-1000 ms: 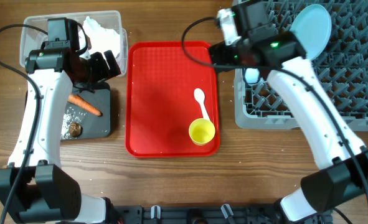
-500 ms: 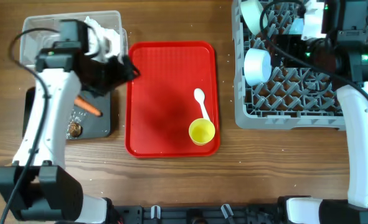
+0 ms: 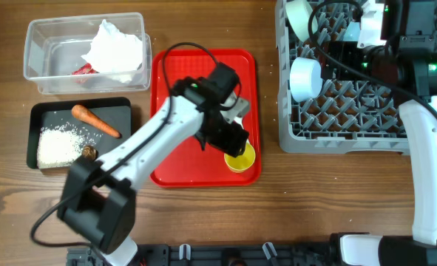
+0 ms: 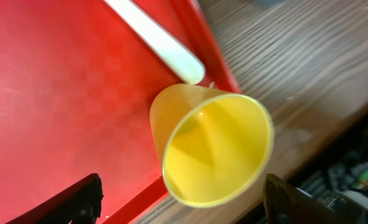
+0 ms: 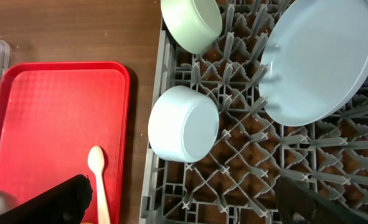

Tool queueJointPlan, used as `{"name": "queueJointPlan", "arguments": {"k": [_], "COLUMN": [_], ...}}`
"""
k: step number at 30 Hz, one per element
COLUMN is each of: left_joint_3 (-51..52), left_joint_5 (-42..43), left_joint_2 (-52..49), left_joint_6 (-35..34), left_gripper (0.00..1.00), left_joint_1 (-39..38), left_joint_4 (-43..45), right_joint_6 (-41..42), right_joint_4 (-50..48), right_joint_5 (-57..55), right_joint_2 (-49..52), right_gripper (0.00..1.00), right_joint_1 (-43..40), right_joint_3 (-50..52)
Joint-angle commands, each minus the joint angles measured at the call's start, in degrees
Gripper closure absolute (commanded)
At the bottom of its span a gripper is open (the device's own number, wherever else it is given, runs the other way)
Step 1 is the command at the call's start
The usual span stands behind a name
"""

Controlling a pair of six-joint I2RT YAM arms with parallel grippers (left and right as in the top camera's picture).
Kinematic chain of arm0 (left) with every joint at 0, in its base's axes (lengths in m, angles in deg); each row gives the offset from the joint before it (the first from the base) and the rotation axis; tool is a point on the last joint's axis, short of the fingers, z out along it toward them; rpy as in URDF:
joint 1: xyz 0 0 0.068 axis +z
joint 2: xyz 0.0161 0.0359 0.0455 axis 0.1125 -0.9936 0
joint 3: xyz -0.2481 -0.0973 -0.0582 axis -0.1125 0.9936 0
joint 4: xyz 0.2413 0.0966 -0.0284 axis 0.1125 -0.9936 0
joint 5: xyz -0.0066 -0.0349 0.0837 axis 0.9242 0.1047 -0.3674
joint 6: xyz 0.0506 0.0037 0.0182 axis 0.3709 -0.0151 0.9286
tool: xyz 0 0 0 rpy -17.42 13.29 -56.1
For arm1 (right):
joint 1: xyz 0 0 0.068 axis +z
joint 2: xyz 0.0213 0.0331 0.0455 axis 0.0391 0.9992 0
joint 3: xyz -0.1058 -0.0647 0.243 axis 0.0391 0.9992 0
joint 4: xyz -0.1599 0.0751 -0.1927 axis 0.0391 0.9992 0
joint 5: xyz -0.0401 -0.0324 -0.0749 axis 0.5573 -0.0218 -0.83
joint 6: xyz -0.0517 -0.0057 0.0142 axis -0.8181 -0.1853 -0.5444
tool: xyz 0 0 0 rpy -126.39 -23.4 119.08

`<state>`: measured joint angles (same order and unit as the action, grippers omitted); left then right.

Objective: Sort waste into correct bins and load items into the dishwasher rack
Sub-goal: 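Grasp the yellow cup on the red tray with the left gripper and lift, then hand the yellow cup from the left gripper to the right gripper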

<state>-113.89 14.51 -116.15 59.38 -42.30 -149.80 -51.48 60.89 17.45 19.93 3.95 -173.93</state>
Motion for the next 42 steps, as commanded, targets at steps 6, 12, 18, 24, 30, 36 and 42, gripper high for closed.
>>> {"name": "queueJointPlan", "arguments": {"k": [6, 12, 18, 24, 30, 36, 42], "left_joint_3": [0.4, 0.1, -4.5, -4.7, -4.7, -4.7, -4.7], "left_joint_5": [-4.3, -3.0, 9.6, 39.6, 65.7, 72.6, 72.6], "left_joint_2": [-6.1, -6.1, -4.3, -2.7, -2.7, -2.7, -2.6], "left_joint_6": [-2.1, -3.6, -2.7, 0.8, 6.7, 8.9, 8.9], "left_gripper": [0.88, 0.96, 0.96, 0.96, 0.96, 0.96, 0.96], "left_joint_1": [-0.1, 0.1, 7.1, 22.2, 34.1, 37.6, 37.6], "left_joint_4": [1.2, 1.6, 1.1, 8.4, 13.4, 13.8, 13.8], "right_joint_6": [1.0, 1.0, 0.0, -2.5, -11.6, -17.2, -17.2], "right_joint_4": [0.9, 1.0, -0.9, -7.9, -12.8, -18.1, -23.5], "right_joint_5": [-0.4, -0.4, 8.7, 32.1, 57.2, 66.8, 66.8], "right_joint_2": [2.6, 2.6, 2.6, 3.3, 6.9, 12.7, 16.7], "right_gripper": [0.03, 0.03, 0.04, 0.07, 0.13, 0.18, 0.19], "right_joint_1": [0.0, 0.0, 0.0, 0.3, 2.5, 8.7, 12.8], "right_joint_3": [0.0, 0.0, 0.0, 0.0, 0.0, 0.0, 0.0]}}
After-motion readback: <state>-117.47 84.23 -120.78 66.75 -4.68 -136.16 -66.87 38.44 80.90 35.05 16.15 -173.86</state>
